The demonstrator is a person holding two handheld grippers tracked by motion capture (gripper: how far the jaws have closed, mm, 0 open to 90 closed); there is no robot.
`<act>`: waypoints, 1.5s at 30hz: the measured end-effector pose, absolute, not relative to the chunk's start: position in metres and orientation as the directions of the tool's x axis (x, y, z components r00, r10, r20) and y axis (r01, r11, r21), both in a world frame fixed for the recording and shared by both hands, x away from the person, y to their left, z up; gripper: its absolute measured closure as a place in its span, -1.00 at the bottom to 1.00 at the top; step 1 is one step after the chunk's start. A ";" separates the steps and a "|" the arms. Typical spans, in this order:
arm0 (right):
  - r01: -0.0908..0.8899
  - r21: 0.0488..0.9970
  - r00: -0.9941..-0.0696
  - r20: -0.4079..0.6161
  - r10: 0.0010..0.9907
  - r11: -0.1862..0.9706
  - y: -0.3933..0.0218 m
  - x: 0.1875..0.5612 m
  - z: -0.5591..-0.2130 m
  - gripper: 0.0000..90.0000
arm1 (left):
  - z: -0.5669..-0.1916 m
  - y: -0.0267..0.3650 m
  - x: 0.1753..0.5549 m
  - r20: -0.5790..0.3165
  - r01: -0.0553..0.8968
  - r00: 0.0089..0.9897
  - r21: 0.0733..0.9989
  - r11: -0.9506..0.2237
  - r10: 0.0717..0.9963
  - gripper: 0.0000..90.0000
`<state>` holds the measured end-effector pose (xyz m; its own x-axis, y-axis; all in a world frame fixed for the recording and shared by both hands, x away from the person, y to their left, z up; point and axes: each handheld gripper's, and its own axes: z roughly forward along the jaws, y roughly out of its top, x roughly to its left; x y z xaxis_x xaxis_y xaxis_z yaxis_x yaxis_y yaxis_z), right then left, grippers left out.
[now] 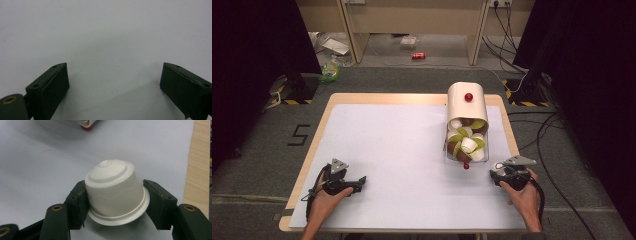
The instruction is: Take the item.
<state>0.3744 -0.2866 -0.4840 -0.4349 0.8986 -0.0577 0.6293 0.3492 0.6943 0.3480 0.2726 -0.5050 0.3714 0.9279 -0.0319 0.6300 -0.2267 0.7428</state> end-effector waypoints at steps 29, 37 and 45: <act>0.568 0.765 -0.424 -0.045 0.904 0.304 -0.288 0.370 -0.469 -0.27 | -0.505 0.273 0.348 -0.033 0.630 0.371 0.743 -0.226 0.928 -0.82; 0.545 0.785 -0.431 -0.038 0.902 0.293 -0.289 0.368 -0.459 -0.32 | -0.505 0.273 0.348 -0.033 0.630 0.372 0.743 -0.226 0.928 -0.82; 0.534 0.795 -0.443 -0.028 0.896 0.288 -0.286 0.365 -0.451 -0.41 | -0.505 0.273 0.348 -0.033 0.630 0.372 0.743 -0.226 0.928 -0.82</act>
